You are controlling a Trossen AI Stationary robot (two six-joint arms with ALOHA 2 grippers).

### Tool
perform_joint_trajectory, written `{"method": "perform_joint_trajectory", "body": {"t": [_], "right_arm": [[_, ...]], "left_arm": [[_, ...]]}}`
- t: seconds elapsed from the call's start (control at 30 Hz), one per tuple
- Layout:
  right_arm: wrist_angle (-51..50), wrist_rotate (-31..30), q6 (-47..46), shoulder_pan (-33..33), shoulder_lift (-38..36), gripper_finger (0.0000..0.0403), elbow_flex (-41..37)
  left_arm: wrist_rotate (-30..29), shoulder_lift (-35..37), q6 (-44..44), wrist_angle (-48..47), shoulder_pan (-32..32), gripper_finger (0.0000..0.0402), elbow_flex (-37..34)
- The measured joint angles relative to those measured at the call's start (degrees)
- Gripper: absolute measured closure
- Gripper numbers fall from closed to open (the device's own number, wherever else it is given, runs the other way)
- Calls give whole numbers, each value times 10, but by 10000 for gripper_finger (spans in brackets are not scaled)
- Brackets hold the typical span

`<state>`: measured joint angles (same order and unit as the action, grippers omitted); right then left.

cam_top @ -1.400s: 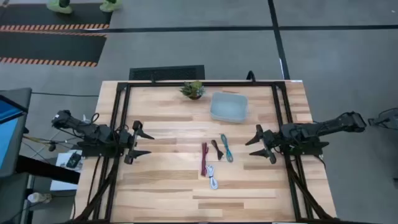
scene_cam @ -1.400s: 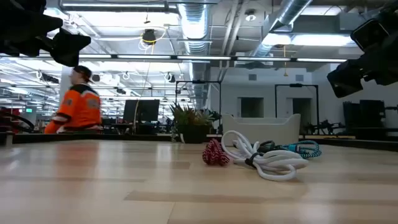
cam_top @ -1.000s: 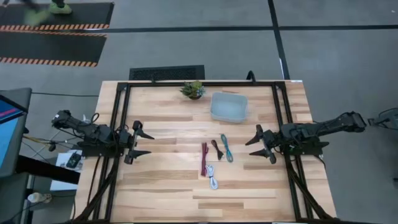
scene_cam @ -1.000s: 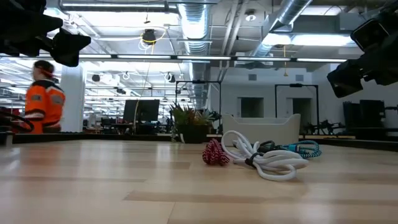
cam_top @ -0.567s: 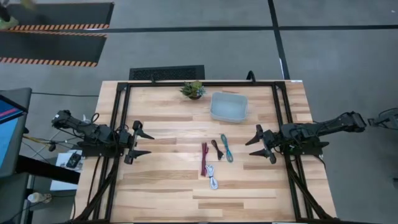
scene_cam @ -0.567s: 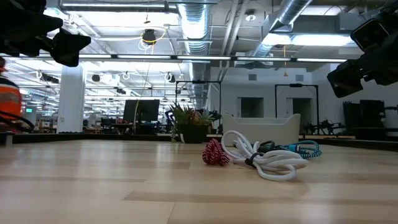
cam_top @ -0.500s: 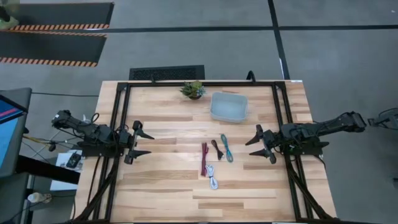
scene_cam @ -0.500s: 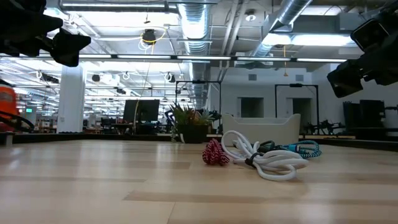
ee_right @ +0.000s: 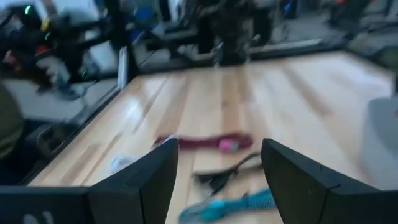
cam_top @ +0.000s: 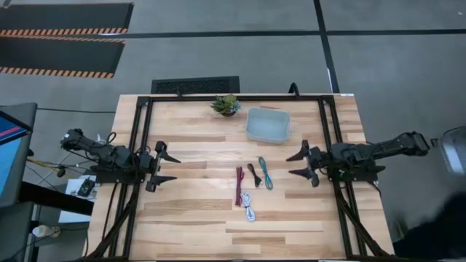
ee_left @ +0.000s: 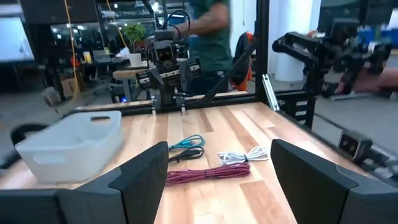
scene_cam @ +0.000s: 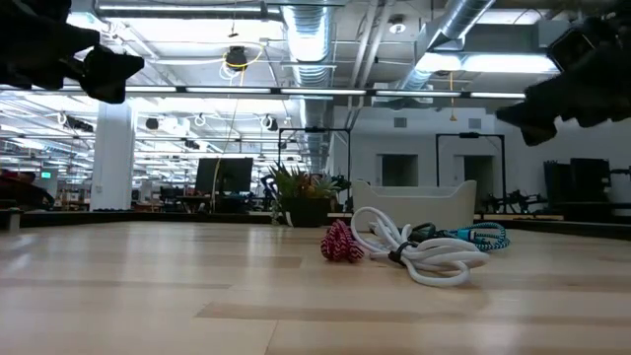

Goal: Pick and place USB-C Cables
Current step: Put the blue charger cable into the white bin

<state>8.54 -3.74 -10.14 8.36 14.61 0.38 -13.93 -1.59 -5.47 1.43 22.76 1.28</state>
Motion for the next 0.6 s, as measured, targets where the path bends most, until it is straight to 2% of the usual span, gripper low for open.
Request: {"method": "perform_joint_trajectory", "body": {"t": [0.13, 0.27, 0.43, 0.6], "right_arm": [[76, -8, -50, -8, 0, 148, 0], [136, -8, -125, -10, 0, 148, 0], [179, -8, -132, -10, 0, 148, 0], [176, -8, -138, -10, 0, 148, 0]], "left_arm": [[0, 0, -27, 2, 0, 127, 0], [0, 0, 59, 9, 0, 127, -1], [-39, 1, 92, 44, 0, 127, -1], [-82, 1, 111, 98, 0, 127, -1]]}}
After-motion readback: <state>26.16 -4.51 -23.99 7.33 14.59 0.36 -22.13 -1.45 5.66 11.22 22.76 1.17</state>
